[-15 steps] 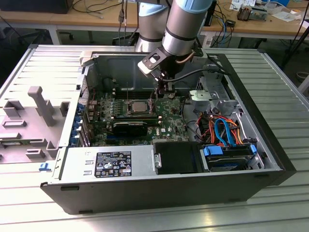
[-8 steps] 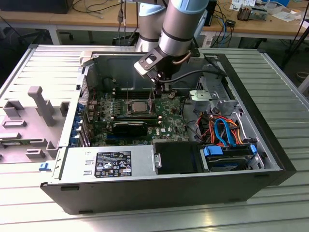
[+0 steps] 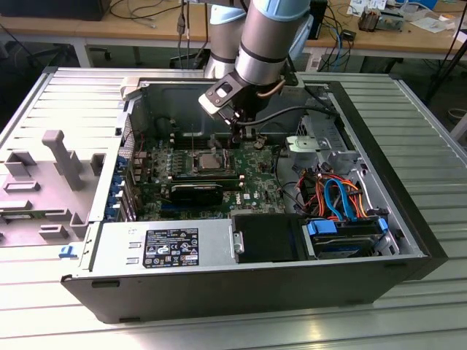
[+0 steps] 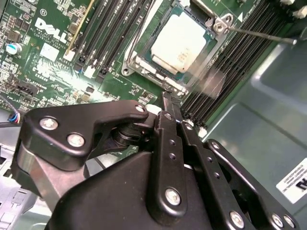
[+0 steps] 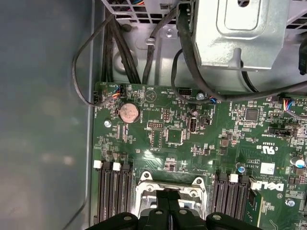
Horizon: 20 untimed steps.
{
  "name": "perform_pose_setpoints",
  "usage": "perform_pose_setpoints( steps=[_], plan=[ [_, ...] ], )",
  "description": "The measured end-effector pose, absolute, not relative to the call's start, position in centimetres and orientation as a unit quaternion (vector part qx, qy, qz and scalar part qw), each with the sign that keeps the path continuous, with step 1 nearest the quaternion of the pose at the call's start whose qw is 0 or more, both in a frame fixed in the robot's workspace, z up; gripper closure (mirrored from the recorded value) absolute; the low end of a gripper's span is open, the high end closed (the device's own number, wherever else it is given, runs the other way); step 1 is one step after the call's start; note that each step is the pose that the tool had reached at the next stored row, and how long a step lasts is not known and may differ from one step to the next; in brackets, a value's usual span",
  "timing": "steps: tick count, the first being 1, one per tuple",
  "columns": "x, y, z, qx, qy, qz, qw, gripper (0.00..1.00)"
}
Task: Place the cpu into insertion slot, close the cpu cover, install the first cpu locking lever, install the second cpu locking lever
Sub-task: 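Install the first cpu locking lever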
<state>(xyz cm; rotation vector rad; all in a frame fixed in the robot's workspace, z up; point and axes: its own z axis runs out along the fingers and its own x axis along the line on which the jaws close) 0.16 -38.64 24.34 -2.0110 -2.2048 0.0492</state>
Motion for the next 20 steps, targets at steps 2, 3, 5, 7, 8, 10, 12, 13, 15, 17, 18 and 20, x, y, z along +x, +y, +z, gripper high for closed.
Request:
perform_pose_setpoints(
  steps=[2, 3, 5, 7, 8, 10, 12, 13, 15, 17, 18, 20],
  plan=[
    [-0.1, -38.7, 24.3, -0.669, -0.739, 0.016, 0.079, 0.89],
    [-0.2, -38.7, 24.2, -0.667, -0.740, 0.016, 0.079, 0.89],
    [-0.7, -38.8, 24.0, -0.660, -0.747, 0.016, 0.080, 0.89],
    [-1.4, -38.9, 23.7, -0.659, -0.748, 0.015, 0.081, 0.89],
    [-1.9, -38.9, 23.5, -0.658, -0.748, 0.015, 0.081, 0.89],
    [-2.8, -38.9, 23.3, -0.658, -0.748, 0.014, 0.081, 0.89],
    [-3.9, -39.0, 22.9, -0.658, -0.748, 0.014, 0.082, 0.89],
    [-4.4, -39.1, 22.7, -0.658, -0.748, 0.014, 0.082, 0.89],
    [-5.1, -39.1, 22.3, -0.658, -0.748, 0.014, 0.082, 0.89],
    [-5.7, -39.1, 21.8, -0.658, -0.748, 0.014, 0.082, 0.89],
    [-6.0, -39.1, 21.6, -0.658, -0.748, 0.014, 0.082, 0.89],
    [-6.1, -39.1, 21.0, -0.658, -0.748, 0.014, 0.082, 0.89]
  ],
)
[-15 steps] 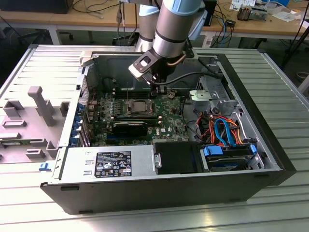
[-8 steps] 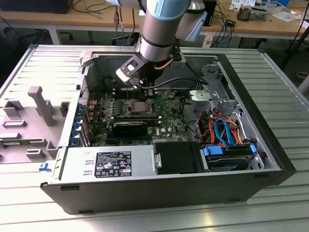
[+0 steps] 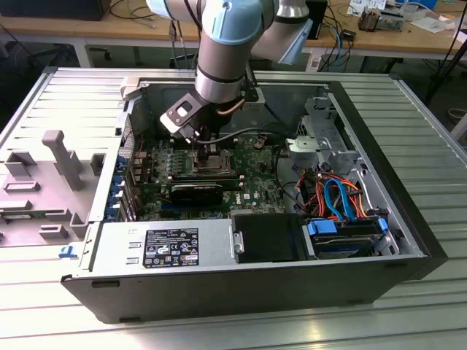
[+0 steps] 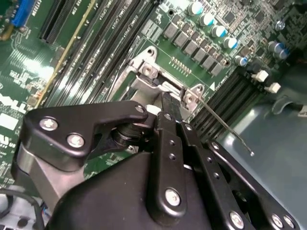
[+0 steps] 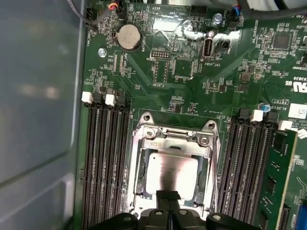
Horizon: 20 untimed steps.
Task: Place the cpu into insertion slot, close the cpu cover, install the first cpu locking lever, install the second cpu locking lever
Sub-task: 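Install the first cpu locking lever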
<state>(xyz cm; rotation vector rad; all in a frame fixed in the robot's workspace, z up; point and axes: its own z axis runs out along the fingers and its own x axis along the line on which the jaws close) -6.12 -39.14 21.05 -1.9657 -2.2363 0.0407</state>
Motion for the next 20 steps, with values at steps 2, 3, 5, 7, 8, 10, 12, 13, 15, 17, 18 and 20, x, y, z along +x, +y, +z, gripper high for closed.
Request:
perform_pose_setpoints(
  steps=[2, 3, 5, 7, 8, 10, 12, 13, 15, 17, 18, 20],
  plan=[
    [-6.13, -39.14, 20.76, -0.658, -0.748, 0.014, 0.082, 0.89],
    [-6.13, -39.14, 20.64, -0.658, -0.748, 0.014, 0.082, 0.89],
    [-6.13, -39.15, 20.55, -0.658, -0.748, 0.014, 0.082, 0.89],
    [-6.13, -39.15, 20.53, -0.658, -0.748, 0.014, 0.082, 0.89],
    [-6.13, -39.14, 20.52, -0.658, -0.748, 0.014, 0.082, 0.89],
    [-6.13, -39.14, 20.51, -0.658, -0.748, 0.014, 0.082, 0.89],
    [-6.13, -39.14, 20.50, -0.658, -0.748, 0.014, 0.082, 0.89],
    [-6.13, -39.14, 20.50, -0.658, -0.748, 0.014, 0.082, 0.89],
    [-6.13, -39.14, 20.52, -0.658, -0.748, 0.014, 0.082, 0.89],
    [-6.12, -39.13, 20.80, -0.658, -0.748, 0.013, 0.082, 0.89],
    [-6.14, -39.14, 21.01, -0.658, -0.748, 0.013, 0.082, 0.89],
    [-6.23, -39.14, 21.17, -0.658, -0.748, 0.012, 0.082, 0.89]
  ],
)
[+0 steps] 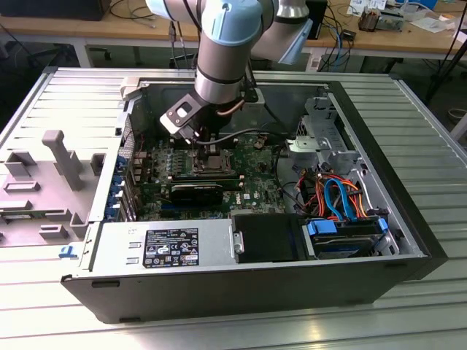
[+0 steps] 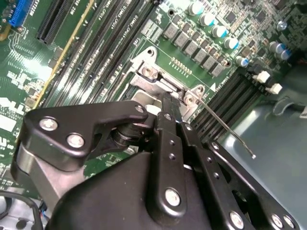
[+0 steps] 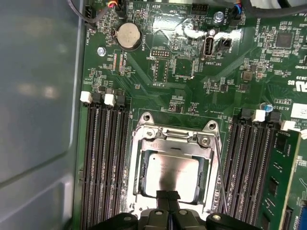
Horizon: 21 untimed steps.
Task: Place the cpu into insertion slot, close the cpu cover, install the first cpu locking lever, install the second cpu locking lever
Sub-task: 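Install the first cpu locking lever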
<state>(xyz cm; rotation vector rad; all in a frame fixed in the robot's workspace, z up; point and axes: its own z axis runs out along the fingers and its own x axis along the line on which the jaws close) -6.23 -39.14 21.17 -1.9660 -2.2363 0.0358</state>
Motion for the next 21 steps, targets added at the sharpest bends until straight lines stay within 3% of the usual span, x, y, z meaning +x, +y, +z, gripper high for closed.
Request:
perform_pose_setpoints(
  steps=[21],
  plan=[
    [-6.71, -39.16, 20.46, -0.658, -0.749, 0.011, 0.082, 0.89]
  ],
)
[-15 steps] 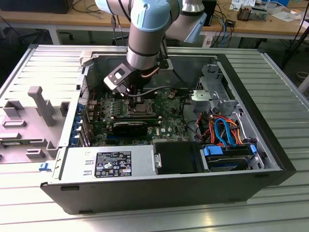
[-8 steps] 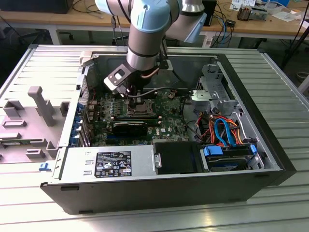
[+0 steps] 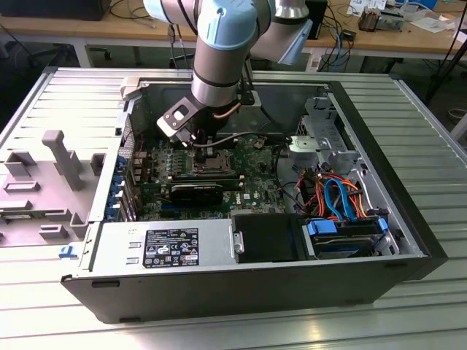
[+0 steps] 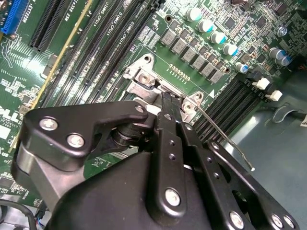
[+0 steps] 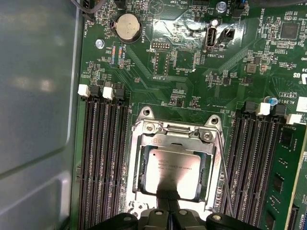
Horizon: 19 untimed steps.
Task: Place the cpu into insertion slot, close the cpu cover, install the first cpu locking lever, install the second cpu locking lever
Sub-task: 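Install the first cpu locking lever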
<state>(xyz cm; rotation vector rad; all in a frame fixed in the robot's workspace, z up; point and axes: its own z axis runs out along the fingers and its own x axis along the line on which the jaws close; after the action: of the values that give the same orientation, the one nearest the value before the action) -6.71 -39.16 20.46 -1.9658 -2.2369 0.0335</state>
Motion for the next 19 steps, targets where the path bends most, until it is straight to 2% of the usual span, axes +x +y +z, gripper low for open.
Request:
perform_pose_setpoints(
  steps=[4, 13, 19],
  plan=[
    [-6.71, -39.18, 20.80, -0.658, -0.749, 0.009, 0.083, 0.89],
    [-6.21, -39.21, 21.01, -0.656, -0.748, -0.001, 0.095, 0.89],
    [-6.20, -39.20, 21.05, -0.656, -0.749, -0.003, 0.096, 0.89]
  ],
)
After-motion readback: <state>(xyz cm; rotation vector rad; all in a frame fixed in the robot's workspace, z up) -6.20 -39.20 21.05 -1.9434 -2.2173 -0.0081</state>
